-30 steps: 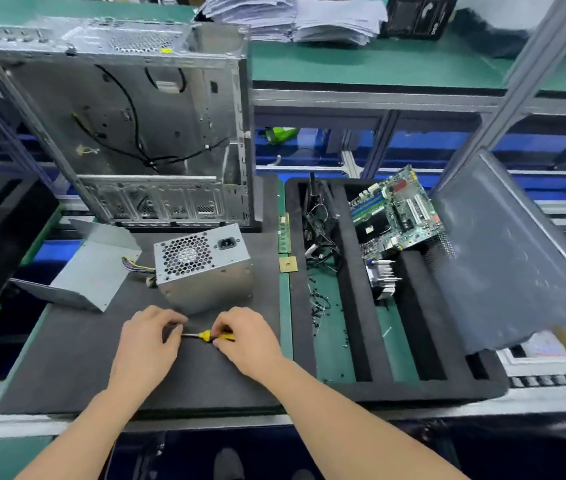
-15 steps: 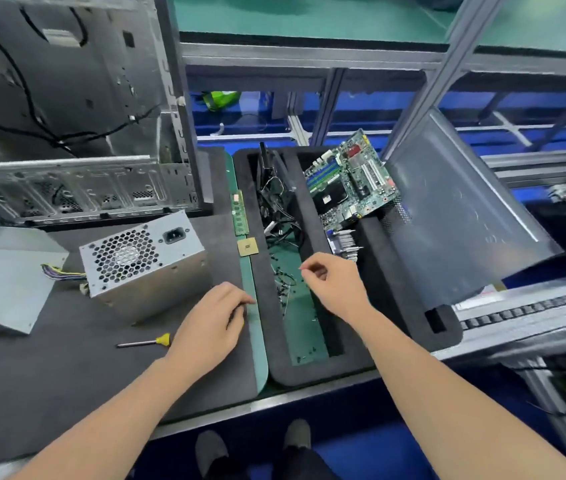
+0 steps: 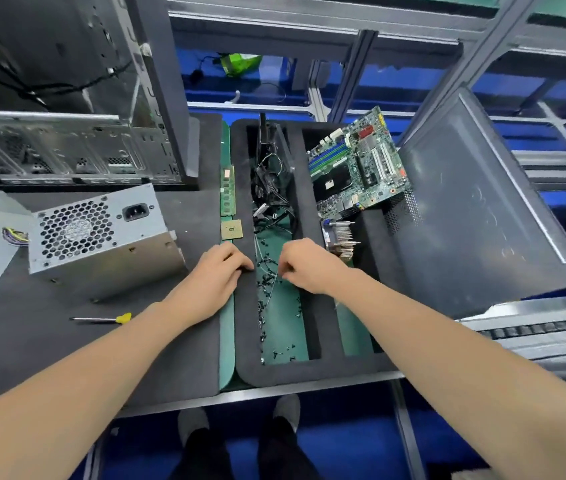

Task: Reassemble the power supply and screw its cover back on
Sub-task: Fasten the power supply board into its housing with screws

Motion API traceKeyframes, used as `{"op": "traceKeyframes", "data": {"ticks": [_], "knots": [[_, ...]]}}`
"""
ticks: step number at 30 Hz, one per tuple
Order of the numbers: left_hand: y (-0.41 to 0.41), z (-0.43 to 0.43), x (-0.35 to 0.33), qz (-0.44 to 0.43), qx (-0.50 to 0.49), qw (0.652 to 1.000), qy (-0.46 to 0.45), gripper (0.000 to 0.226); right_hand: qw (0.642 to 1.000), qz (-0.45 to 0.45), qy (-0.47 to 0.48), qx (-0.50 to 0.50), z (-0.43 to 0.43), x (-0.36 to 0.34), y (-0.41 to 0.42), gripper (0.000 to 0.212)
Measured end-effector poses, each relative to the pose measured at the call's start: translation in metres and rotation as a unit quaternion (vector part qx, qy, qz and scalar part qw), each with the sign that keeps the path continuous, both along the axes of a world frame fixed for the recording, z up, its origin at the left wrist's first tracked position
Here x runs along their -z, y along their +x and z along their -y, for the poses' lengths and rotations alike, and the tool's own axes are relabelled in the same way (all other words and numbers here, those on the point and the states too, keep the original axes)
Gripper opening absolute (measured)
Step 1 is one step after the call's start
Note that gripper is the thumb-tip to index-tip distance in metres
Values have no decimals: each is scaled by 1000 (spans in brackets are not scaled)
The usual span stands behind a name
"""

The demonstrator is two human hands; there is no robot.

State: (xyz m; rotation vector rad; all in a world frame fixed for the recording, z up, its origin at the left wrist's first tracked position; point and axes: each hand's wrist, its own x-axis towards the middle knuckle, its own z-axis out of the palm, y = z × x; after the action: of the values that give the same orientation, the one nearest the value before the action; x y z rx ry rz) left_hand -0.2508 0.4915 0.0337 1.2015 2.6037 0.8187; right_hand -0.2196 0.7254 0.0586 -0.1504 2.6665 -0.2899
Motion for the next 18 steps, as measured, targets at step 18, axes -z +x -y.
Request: {"op": "traceKeyframes", "data": {"ticks": [18], "knots": [[-7,2,9,33,-1,999,31,26,933,88,308,-162,36,64,-12,26]]}}
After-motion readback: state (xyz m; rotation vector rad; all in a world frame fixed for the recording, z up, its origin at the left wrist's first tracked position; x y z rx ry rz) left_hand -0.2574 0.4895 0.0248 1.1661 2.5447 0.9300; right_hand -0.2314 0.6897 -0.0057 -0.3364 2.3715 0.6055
